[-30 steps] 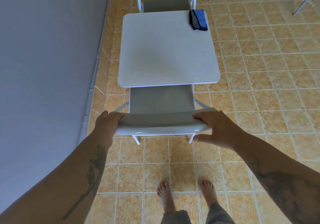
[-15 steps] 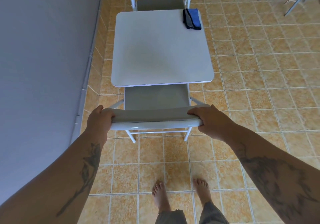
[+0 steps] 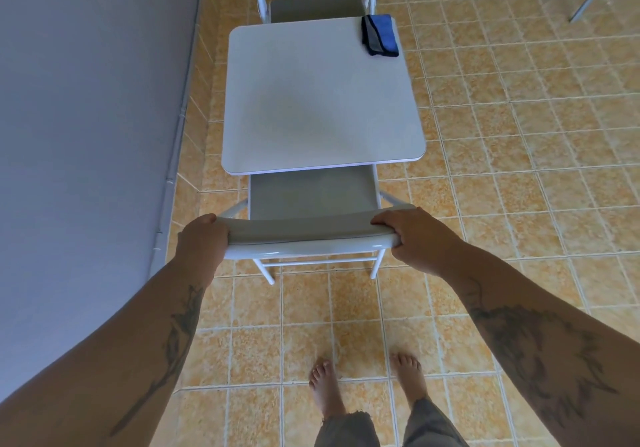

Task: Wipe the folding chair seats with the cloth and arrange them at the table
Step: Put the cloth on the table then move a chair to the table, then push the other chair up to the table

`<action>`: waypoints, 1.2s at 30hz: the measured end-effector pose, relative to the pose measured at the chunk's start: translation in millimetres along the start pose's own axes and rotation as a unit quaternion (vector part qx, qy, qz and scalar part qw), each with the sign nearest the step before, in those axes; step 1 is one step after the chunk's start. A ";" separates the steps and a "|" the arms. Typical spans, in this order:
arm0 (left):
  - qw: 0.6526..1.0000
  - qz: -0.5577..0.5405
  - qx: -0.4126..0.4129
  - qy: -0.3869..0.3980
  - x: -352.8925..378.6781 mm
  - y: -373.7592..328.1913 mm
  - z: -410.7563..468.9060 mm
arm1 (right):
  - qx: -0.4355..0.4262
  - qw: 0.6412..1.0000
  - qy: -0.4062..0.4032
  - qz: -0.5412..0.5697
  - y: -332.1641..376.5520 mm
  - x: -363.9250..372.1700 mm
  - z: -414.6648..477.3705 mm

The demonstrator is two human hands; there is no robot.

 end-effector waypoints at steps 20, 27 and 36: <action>0.965 0.078 0.116 0.221 96.3 -234.1 -63.6 | 0.049 0.993 0.096 0.039 -91.2 -184.3 -1.6; 0.970 -0.193 0.041 0.143 140.1 -353.0 -64.6 | -0.013 0.990 0.133 -0.039 -196.3 -318.1 25.2; 0.960 -0.275 0.041 -0.030 132.4 -466.7 -22.5 | -0.127 0.982 0.094 -0.106 -238.7 -482.0 146.3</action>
Point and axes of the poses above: each hand's wrist, its own z-axis towards the middle knuckle, its own x-axis out of the palm, y = z × x, the point moved 1 cm from there along z, towards the middle knuckle, and after that the axes turned 6 degrees about z, right-handed, at the moved point
